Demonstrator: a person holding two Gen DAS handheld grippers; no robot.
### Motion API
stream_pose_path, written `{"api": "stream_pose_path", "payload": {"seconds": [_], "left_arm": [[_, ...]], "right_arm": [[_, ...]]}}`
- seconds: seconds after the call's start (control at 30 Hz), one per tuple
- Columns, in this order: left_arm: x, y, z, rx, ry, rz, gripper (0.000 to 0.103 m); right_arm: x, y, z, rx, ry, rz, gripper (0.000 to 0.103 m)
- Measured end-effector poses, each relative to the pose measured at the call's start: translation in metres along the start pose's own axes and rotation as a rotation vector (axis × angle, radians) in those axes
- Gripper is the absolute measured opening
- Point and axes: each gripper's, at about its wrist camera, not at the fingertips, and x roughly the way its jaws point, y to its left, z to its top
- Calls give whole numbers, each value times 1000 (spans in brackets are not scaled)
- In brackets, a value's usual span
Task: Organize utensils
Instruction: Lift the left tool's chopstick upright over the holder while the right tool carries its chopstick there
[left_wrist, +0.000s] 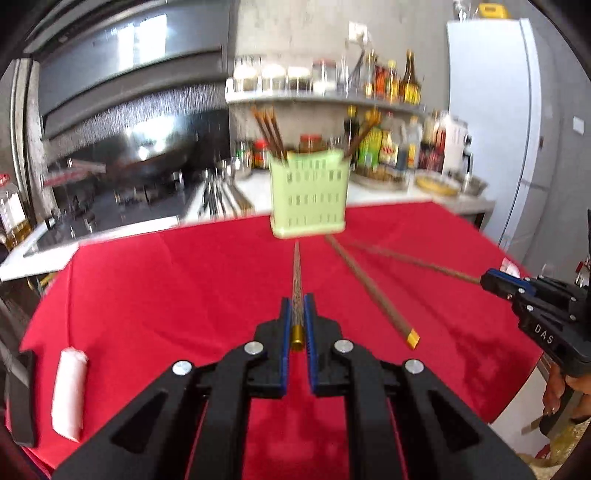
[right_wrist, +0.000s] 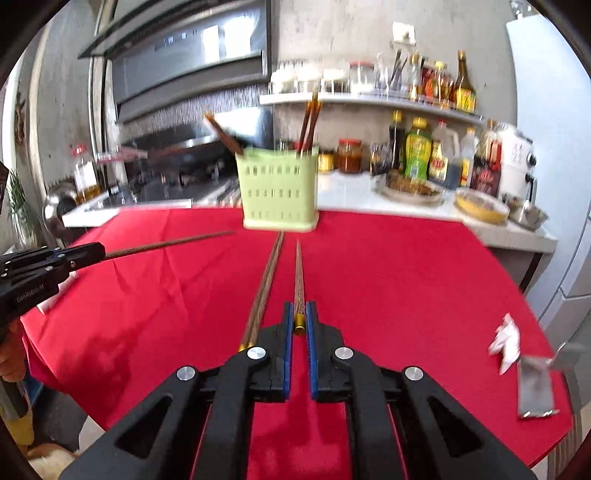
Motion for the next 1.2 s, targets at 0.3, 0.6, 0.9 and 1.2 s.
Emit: {"api": "stream_pose_path", "payload": {"seconds": [0.3,0.6,0.9,1.2], "left_arm": [[-35,7,36,12,-81,-18,7],[-64,5,66,51,-165,-41,7],[-28,9,82,47,-107,-58,7],[2,7,72,57,-32,-54,7]], "right_arm": [[-44,2,44,-10,-147,9,7],[-70,-1,82,-17,-247,16,7],[-56,-1,106,-40,-245,-3,7],[-29,-2,91,-59,-185,-16,8]]}}
